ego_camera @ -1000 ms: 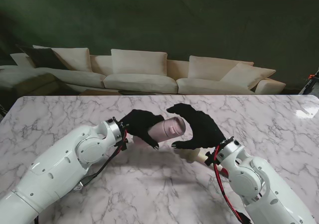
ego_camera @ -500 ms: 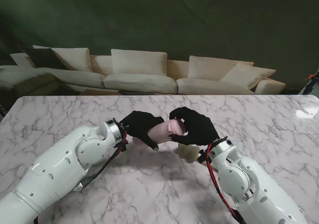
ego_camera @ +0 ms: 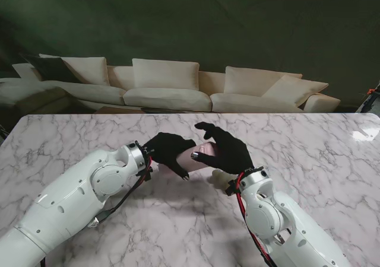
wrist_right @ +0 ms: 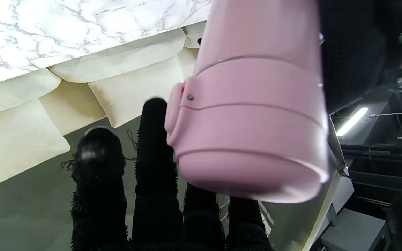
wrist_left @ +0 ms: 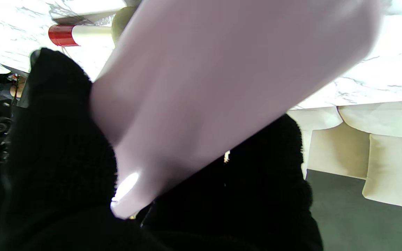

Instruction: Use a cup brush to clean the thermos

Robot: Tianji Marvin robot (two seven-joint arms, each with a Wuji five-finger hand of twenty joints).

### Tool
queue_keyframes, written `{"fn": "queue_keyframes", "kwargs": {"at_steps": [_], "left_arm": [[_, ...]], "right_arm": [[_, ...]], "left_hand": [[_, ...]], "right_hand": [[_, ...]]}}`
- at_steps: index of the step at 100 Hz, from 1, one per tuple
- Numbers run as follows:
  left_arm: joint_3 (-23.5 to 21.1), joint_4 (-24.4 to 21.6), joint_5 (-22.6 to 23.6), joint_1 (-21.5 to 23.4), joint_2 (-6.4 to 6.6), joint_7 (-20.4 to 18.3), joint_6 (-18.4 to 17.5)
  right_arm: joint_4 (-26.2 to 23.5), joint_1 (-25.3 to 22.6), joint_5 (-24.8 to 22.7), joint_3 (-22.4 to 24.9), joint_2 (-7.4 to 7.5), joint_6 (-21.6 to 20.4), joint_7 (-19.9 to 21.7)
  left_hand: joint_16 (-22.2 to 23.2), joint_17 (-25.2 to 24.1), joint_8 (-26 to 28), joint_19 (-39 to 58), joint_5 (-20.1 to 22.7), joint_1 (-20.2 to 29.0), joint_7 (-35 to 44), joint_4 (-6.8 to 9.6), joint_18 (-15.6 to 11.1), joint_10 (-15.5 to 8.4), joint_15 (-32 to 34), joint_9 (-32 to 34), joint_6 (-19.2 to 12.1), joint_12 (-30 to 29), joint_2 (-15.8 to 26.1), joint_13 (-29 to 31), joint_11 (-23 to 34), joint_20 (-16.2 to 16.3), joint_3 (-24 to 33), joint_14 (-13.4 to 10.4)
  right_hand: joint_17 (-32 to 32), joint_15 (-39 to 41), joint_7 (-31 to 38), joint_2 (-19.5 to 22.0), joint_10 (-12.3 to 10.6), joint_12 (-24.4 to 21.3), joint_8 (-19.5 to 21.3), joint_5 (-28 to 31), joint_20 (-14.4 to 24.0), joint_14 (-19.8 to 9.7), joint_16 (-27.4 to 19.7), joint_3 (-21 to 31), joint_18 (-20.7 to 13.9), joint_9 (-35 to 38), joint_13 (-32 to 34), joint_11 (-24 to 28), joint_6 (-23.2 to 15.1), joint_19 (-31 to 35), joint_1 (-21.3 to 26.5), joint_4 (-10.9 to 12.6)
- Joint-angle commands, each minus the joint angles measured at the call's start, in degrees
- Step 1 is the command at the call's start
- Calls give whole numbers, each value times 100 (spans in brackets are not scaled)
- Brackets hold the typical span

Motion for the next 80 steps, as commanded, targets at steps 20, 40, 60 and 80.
{"fn": "queue_keyframes", "kwargs": {"at_steps": [20,40,60,80], "left_arm": [[-53,-53,18,-34,-29,-29,-15],[-89,-57,46,-12,-24,-16,-35],[-94,-44,61,-7,-27,20,-67],[-45,-22,38,-32,-37,30,-55]], "right_arm": [[-332,-391,-332,564,146,-529,279],[-282,-485,-611,995,257,-1482,476],[-140,-421,-623,1028,279,-1555,578],[129,-154,-388,678,220,-1259,478]], "left_hand": [[343,62,291,283,497,2289,917,329,-587,-185,1116,15,-1237,165,2214,520,304,117,2051,-541],[343,62,294,288,495,2286,916,330,-584,-188,1118,11,-1247,162,2219,523,303,120,2046,-546],[342,59,298,287,488,2285,919,322,-584,-201,1114,4,-1251,162,2216,515,300,120,2038,-546],[344,51,298,284,489,2290,921,321,-583,-192,1116,6,-1248,164,2220,516,302,120,2036,-544]], "right_hand": [[-1813,-2534,-3401,-732,287,-1427,850,50,-898,374,-1489,82,314,-1620,-1960,-2514,220,-2104,628,144],[-1336,-1663,-1867,-1932,851,-1032,814,190,-1660,-65,-1249,262,-1335,-1632,-1715,-1582,1337,-1893,1792,199],[-787,-1226,135,-1926,860,-455,244,68,-1633,-297,-1098,-480,-1607,-1679,-1263,-32,1373,-1637,2904,236],[359,20,1155,-1790,737,178,336,528,-941,-706,-256,-612,-1890,-671,-62,1305,1215,-835,3065,198]]}}
